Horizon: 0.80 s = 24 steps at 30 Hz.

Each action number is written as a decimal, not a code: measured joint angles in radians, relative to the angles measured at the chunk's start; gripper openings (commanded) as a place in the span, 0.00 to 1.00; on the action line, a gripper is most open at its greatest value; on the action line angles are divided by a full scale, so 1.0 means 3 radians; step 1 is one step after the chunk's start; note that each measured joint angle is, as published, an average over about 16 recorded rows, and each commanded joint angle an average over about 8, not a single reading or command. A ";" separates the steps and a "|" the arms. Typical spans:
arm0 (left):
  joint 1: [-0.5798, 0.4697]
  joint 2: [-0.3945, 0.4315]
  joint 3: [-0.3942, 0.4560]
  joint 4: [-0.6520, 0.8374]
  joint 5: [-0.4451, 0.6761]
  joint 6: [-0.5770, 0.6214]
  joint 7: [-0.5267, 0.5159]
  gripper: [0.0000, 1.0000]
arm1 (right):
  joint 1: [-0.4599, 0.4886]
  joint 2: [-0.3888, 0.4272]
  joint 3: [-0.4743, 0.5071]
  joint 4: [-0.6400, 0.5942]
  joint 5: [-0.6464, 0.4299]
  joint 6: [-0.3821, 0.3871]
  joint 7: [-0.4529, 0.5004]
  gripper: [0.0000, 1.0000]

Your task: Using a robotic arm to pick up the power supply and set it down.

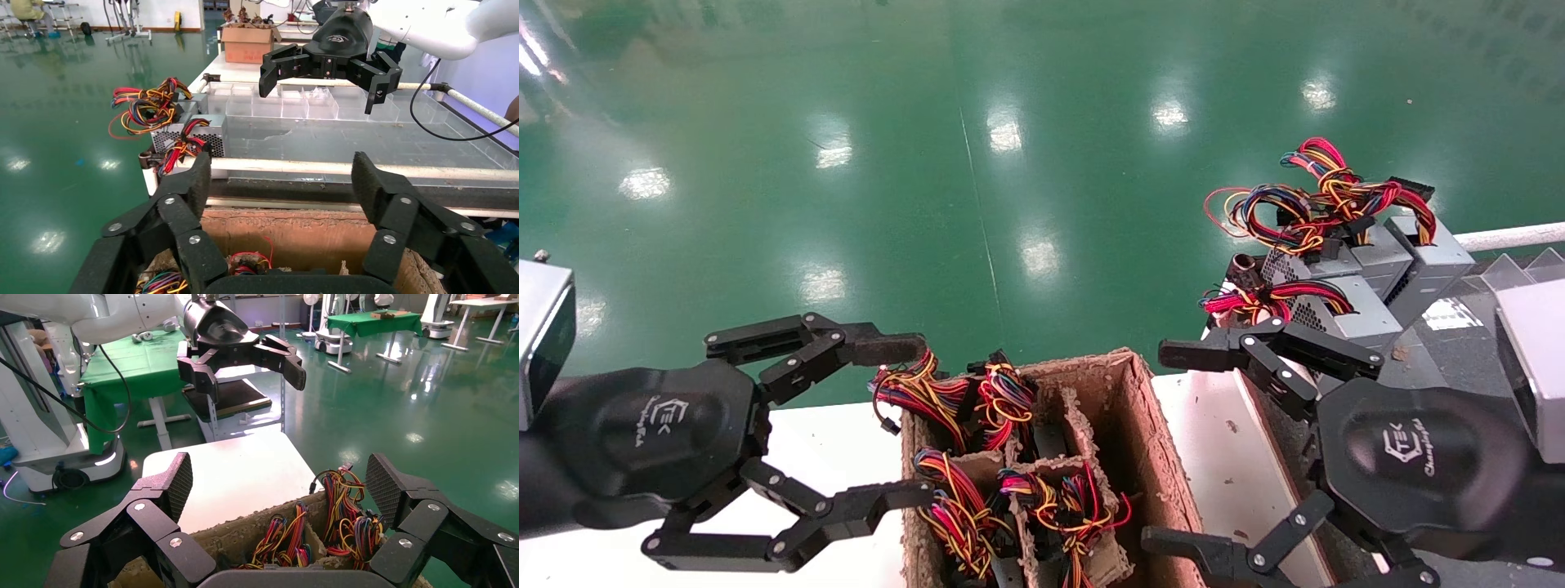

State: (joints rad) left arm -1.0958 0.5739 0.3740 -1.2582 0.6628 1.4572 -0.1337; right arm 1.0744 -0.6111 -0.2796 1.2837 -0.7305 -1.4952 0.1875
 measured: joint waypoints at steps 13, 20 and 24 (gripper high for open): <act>0.0000 0.0000 0.0000 0.0000 0.0000 0.0000 0.0000 0.00 | 0.0000 0.0000 -0.0001 0.0000 -0.0001 0.0000 0.0000 1.00; 0.0000 0.0000 0.0000 0.0000 0.0000 0.0000 0.0000 0.00 | -0.0002 -0.0006 -0.0027 -0.0010 -0.0049 0.0020 0.0017 1.00; 0.0000 0.0000 0.0000 0.0000 0.0000 0.0000 0.0000 0.00 | 0.0009 -0.0019 -0.0079 -0.0014 -0.0145 0.0049 0.0055 1.00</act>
State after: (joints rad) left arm -1.0958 0.5739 0.3741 -1.2581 0.6628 1.4573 -0.1336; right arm 1.0771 -0.6167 -0.3033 1.2796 -0.7740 -1.4806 0.2042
